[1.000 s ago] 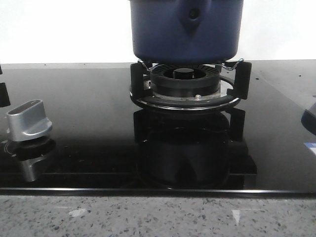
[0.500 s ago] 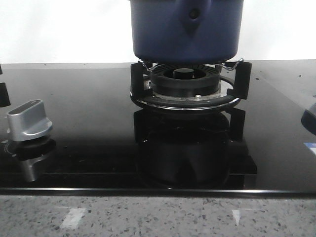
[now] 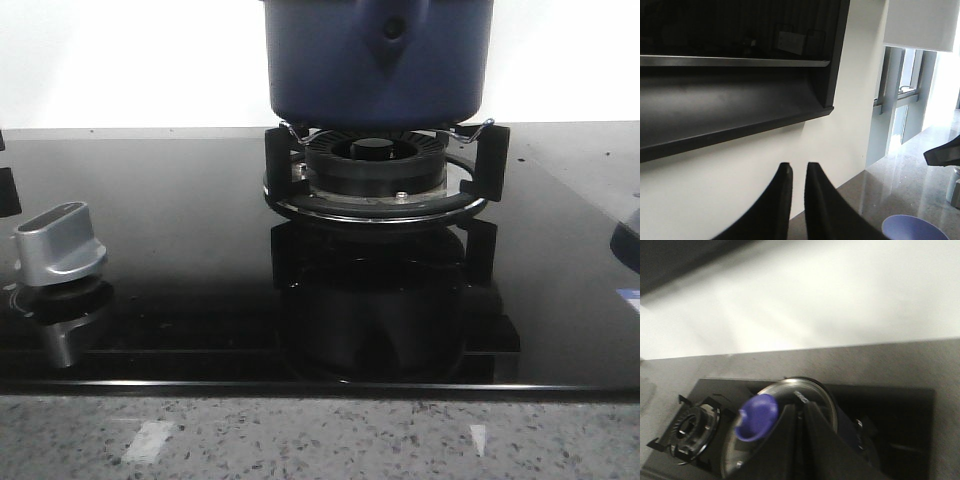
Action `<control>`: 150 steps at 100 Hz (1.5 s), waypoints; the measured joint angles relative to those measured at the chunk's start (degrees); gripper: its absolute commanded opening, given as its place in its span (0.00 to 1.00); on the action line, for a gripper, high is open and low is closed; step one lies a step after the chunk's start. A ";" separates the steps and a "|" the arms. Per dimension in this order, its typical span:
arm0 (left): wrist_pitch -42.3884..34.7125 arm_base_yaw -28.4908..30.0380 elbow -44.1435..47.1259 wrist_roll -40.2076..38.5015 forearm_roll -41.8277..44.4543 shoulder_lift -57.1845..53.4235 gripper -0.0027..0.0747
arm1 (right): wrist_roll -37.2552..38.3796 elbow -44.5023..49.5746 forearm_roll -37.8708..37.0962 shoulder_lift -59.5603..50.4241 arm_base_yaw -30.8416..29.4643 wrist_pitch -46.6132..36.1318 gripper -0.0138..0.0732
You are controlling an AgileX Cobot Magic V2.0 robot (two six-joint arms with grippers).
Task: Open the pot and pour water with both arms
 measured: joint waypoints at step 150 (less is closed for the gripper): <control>-33.37 -0.68 74.50 13.86 -9.21 -68.33 0.01 | -12.87 64.06 -13.30 -58.63 21.30 -38.08 0.11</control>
